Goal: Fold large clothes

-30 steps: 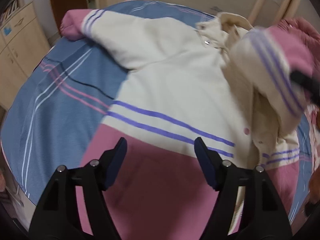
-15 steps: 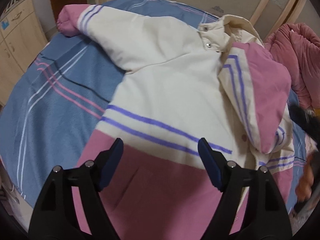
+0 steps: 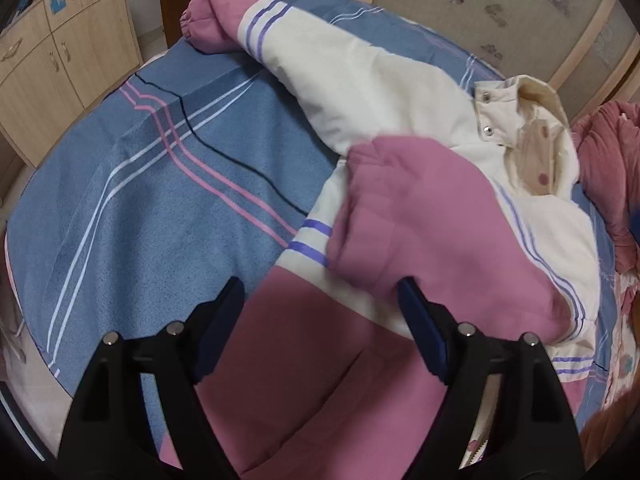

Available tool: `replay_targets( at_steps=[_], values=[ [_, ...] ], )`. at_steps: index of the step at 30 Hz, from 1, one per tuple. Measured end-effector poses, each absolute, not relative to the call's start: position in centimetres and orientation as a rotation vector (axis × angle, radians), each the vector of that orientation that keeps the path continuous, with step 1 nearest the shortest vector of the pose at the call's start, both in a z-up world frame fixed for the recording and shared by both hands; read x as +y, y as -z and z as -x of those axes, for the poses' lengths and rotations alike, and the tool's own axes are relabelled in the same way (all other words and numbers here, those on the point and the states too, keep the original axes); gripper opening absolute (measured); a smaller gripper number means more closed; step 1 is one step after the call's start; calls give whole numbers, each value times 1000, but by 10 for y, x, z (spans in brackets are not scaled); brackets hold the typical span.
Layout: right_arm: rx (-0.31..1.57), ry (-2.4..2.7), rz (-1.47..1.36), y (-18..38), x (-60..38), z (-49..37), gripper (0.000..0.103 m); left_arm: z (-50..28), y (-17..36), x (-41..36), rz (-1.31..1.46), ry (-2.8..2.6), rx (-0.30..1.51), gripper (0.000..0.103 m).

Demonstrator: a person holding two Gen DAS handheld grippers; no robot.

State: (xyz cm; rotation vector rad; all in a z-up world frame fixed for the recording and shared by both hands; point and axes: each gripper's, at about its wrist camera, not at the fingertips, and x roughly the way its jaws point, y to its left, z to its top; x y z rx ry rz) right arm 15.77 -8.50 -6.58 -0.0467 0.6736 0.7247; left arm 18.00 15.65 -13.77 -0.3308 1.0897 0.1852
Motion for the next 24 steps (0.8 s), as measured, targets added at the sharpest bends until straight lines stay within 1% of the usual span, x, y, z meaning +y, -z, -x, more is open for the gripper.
replay_targets(
  at_steps=[1, 3, 7, 10, 12, 13, 14, 15, 16, 17, 18, 19, 20, 22, 23, 24],
  values=[
    [701, -703, 18, 71, -102, -157, 86, -182, 139, 157, 337, -176, 1089, 84],
    [782, -655, -95, 85, -142, -163, 86, -188, 139, 158, 344, -161, 1092, 84],
    [1044, -586, -536, 142, -242, -172, 86, -198, 138, 154, 333, -160, 1094, 86],
    [1125, -457, -694, 179, -289, -165, 86, -207, 148, 148, 321, -171, 1113, 86],
    [1148, -373, -799, 199, -307, -171, 86, -213, 156, 138, 316, -157, 1135, 77],
    [1143, -363, -854, 203, -313, -174, 83, -216, 158, 133, 309, -150, 1144, 69],
    [1133, -354, -927, 212, -318, -181, 70, -218, 160, 127, 297, -143, 1155, 62],
    [1121, -344, -979, 216, -323, -186, 45, -221, 162, 118, 273, -141, 1162, 59],
    [1085, -354, -1024, 218, -324, -193, 33, -223, 161, 113, 255, -142, 1161, 54],
    [1040, -366, -1040, 215, -325, -196, 16, -227, 161, 107, 237, -149, 1156, 53],
    [972, -374, -1055, 208, -328, -198, 13, -230, 160, 104, 234, -154, 1150, 53],
    [918, -380, -1069, 202, -331, -196, 12, -232, 160, 102, 239, -146, 1144, 53],
    [805, -390, -1104, 189, -344, -191, 11, -237, 160, 97, 251, -120, 1139, 56],
    [665, -355, -1120, 174, -367, -178, 11, -246, 161, 82, 258, -56, 1132, 60],
    [612, -302, -1100, 166, -383, -167, 11, -251, 162, 69, 251, -8, 1135, 63],
    [604, -243, -1064, 164, -393, -160, 11, -255, 163, 57, 233, 24, 1137, 63]
  ],
)
